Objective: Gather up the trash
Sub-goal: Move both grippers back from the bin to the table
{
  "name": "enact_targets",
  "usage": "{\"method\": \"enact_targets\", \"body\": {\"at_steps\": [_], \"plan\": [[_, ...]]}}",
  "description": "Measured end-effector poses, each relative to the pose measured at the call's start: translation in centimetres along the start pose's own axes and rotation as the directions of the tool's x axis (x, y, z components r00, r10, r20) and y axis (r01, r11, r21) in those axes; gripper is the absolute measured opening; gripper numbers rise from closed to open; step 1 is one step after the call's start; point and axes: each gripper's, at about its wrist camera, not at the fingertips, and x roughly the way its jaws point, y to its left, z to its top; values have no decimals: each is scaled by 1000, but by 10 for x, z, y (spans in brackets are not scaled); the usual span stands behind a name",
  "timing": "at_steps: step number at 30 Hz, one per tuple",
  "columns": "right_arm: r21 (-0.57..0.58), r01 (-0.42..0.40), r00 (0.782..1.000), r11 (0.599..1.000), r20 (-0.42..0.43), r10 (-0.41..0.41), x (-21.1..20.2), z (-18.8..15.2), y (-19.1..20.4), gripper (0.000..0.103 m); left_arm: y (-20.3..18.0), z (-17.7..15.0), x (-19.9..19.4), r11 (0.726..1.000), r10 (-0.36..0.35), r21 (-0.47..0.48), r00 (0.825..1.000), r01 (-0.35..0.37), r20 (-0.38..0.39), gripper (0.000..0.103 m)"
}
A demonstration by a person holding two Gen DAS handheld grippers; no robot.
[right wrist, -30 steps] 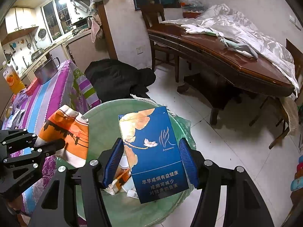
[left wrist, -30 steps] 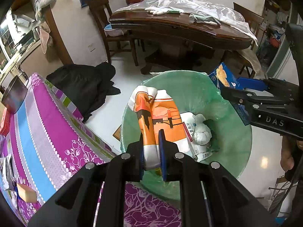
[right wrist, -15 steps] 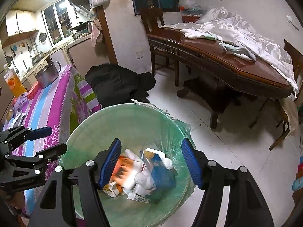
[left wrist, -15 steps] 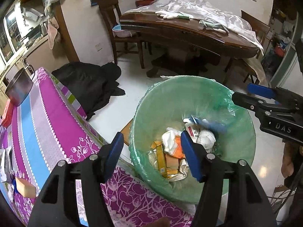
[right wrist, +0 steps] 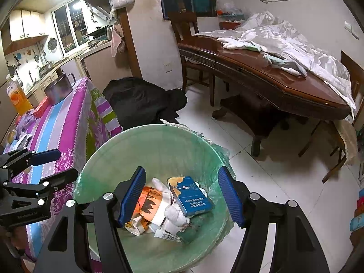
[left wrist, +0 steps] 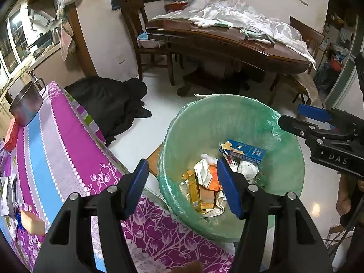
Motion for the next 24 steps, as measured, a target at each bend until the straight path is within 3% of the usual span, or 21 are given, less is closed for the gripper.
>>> {"method": "enact_targets", "body": {"at_steps": [14, 24], "plan": [[-29, -18, 996, 999, 87, 21, -33, -11, 20, 74, 3, -8, -8, 1000, 11, -9, 1000, -10, 18, 61], [-65, -15, 985, 998, 172, 26, -67, -24, 38, 95, 8, -11, -19, 1000, 21, -23, 999, -20, 42, 64]]}}
